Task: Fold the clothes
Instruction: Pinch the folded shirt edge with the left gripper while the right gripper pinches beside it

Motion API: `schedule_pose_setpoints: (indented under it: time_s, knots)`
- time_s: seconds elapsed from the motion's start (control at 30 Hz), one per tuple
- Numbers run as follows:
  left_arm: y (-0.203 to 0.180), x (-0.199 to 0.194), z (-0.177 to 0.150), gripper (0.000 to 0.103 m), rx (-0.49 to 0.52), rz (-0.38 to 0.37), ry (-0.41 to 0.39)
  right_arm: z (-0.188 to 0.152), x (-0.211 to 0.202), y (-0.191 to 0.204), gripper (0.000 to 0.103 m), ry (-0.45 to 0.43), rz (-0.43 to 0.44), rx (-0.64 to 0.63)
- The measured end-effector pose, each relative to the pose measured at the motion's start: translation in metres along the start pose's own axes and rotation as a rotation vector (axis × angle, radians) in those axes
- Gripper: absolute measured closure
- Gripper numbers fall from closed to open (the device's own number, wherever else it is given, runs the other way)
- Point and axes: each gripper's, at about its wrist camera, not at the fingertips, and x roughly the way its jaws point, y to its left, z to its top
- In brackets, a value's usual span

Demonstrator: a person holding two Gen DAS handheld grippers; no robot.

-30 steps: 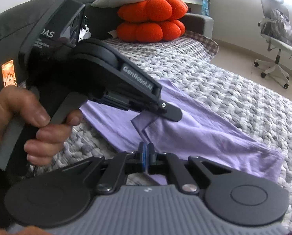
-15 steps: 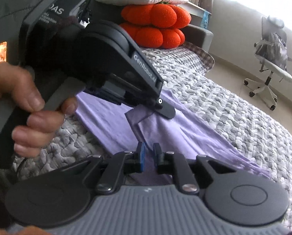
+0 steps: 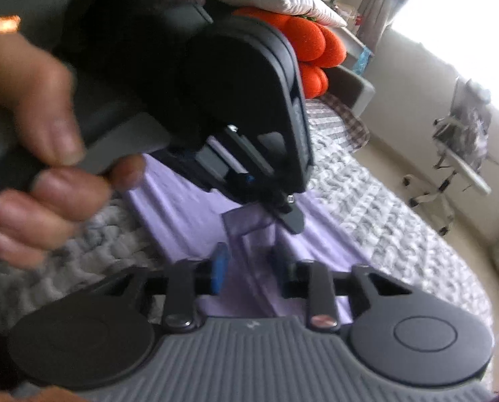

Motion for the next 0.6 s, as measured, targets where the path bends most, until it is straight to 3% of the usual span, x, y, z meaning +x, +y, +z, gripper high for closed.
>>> schedule_pose_setpoints:
  time_s: [0.3, 0.6]
  knots:
    - [0.007, -0.021, 0.009, 0.102, 0.008, -0.013, -0.055, 0.016, -0.008, -0.012, 0.100, -0.056, 0.021, 0.124]
    - [0.024, -0.048, 0.016, 0.102, 0.007, 0.052, -0.073, 0.041, 0.002, -0.003, 0.101, -0.061, 0.099, 0.177]
